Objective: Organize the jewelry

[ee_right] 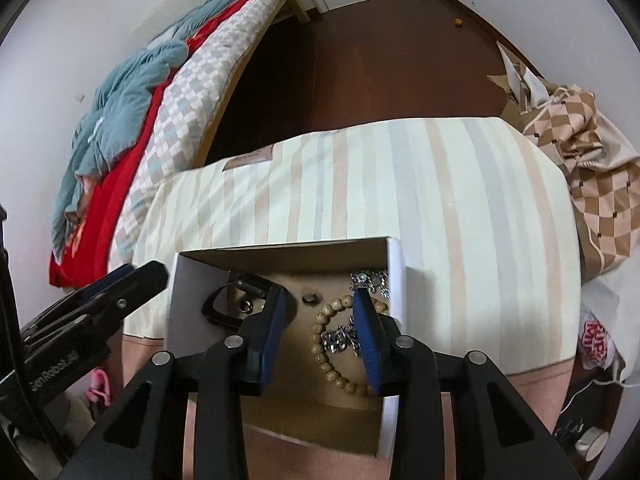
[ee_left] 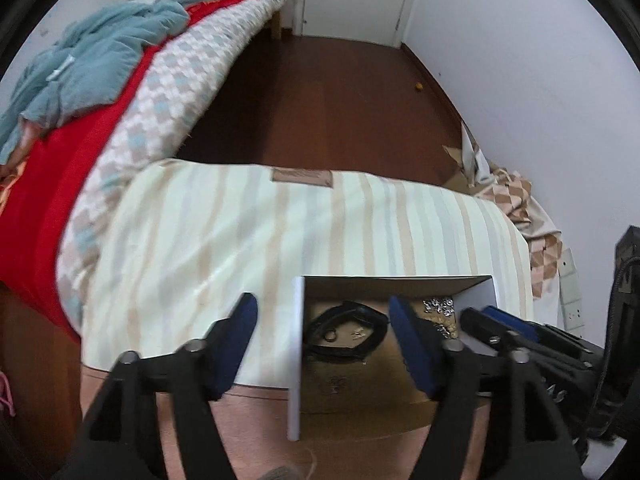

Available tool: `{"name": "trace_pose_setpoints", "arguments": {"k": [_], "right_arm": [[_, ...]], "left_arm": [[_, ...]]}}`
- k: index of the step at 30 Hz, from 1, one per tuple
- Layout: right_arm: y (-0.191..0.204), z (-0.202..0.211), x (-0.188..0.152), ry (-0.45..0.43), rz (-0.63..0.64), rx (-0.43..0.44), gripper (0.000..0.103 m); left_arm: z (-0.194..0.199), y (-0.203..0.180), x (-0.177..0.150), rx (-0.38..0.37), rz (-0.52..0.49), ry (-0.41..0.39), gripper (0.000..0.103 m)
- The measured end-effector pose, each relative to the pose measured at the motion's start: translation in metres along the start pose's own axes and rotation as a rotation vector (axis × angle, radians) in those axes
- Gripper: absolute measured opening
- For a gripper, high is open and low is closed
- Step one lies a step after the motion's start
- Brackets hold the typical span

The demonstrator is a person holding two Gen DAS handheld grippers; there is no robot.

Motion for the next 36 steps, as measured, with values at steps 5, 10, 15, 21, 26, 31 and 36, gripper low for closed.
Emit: {"name": "trace_pose_setpoints", "arguments": {"k": [5,10,15,21,26,31,36], "right_arm": [[-0.003,0.024,-0.013,-0.055,0.037,-0.083,0.049],[0.0,0.044,-0.03,-0.109,0.09,-0.204,0.069],[0.002,0.063,-0.049,-0.145,0.1,-0.292,0.101],[0.013,0.096,-0.074,-0.173,0.124,-0.347,0.102],[0.027,0.144,-0.094,-0.236,0.135,-0.349,0.102],[0.044,0.2,-0.114,-0.302,0.147,-0.334,0.103],[0.062,0.257,-0.136,-0.376,0.168,-0.327,0.103]], "left_arm": [[0.018,0.013,-0.016,0.067,0.0,-0.024,0.074],[0.031,0.02,-0.039,0.127,-0.012,-0.026,0.095],[0.047,0.021,-0.062,0.169,-0.014,-0.021,0.103],[0.077,0.02,-0.076,0.188,-0.004,-0.038,0.103],[0.119,0.013,-0.087,0.171,-0.002,-0.083,0.103],[0.173,0.004,-0.097,0.153,-0.005,-0.149,0.103],[0.222,0.001,-0.107,0.154,-0.003,-0.213,0.103]]}}
Point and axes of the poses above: each gripper's, at about its wrist camera, not at the fingertips, and z roughly against the way its jaws point, y to its left, x to its top, the point moved 6 cm from there along -z, roughly the way its jaws point, and after that the axes turned 7 degrees about -z, right-handed, at the moved point
